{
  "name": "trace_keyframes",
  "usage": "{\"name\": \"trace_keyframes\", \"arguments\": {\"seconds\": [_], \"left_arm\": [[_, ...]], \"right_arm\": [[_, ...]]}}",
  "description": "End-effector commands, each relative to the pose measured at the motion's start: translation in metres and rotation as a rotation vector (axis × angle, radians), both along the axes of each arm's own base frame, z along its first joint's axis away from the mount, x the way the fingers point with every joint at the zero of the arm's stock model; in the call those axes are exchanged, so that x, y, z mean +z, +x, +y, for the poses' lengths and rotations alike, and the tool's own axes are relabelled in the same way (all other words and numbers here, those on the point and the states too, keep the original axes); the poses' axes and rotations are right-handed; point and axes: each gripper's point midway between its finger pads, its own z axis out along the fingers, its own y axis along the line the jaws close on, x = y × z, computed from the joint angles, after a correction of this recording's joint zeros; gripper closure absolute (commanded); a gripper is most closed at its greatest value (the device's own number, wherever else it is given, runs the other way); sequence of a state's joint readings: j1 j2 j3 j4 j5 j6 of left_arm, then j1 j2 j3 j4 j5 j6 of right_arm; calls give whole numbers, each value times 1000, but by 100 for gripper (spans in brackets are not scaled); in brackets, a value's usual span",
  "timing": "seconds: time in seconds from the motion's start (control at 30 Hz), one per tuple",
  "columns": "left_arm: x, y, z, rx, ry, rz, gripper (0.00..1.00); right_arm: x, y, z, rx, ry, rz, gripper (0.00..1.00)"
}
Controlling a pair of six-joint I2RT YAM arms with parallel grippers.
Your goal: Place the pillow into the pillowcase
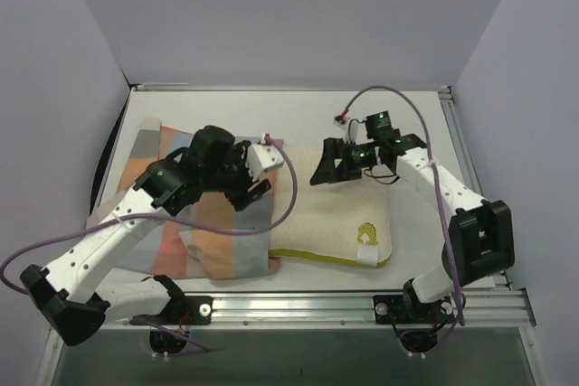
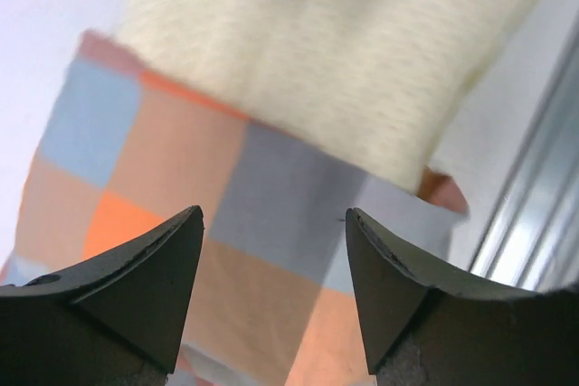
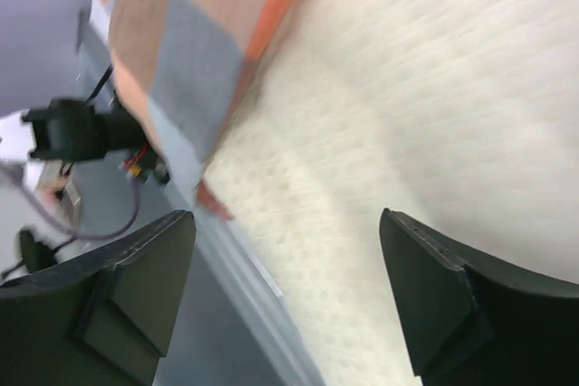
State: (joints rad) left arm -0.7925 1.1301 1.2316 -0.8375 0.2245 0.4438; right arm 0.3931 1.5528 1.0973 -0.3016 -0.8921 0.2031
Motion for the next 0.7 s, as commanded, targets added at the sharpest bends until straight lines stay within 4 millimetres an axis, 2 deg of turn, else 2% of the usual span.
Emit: {"name": "trace_keyframes", "arguments": {"seconds": [0.0, 0.07, 0.1, 0.13, 0.17, 0.27, 0.3, 0.37, 0.43, 0.47, 0.5, 0.53, 0.6, 0.67], "left_arm": [[-4, 66, 5, 382, -31, 95, 28], [-10, 86, 0, 491, -32, 153, 26], [2, 99, -8, 525, -59, 142, 25], [-18, 110, -13, 585, -18, 186, 24], [-19, 117, -17, 612, -15, 194, 24], [-32, 135, -28, 695, -3, 203, 24], [-44, 137, -33, 703, 23, 204, 23], [-54, 146, -32, 748, 58, 177, 24], [-70, 156, -30, 782, 97, 166, 30], [-72, 162, -26, 809, 117, 139, 33], [-84, 166, -27, 810, 142, 147, 36], [-83, 173, -28, 813, 139, 138, 41], [-96, 178, -32, 807, 161, 153, 44], [-95, 185, -39, 799, 144, 160, 48]], "right_arm": [[22, 35, -41, -127, -90, -105, 13], [16, 62, -68, -233, -177, -123, 11], [5, 70, -80, -277, -221, -86, 11], [4, 85, -95, -339, -276, -98, 11], [-6, 95, -111, -391, -306, -60, 10], [-14, 105, -134, -459, -356, -13, 8], [-24, 104, -142, -466, -381, 15, 7], [-36, 105, -148, -465, -407, 48, 6], [-45, 102, -150, -459, -419, 81, 6], [-51, 99, -147, -443, -408, 111, 6], [-54, 95, -145, -432, -403, 134, 7], [-56, 93, -143, -427, -390, 151, 7], [-60, 86, -134, -393, -346, 196, 11], [-62, 81, -127, -370, -305, 230, 13]]}}
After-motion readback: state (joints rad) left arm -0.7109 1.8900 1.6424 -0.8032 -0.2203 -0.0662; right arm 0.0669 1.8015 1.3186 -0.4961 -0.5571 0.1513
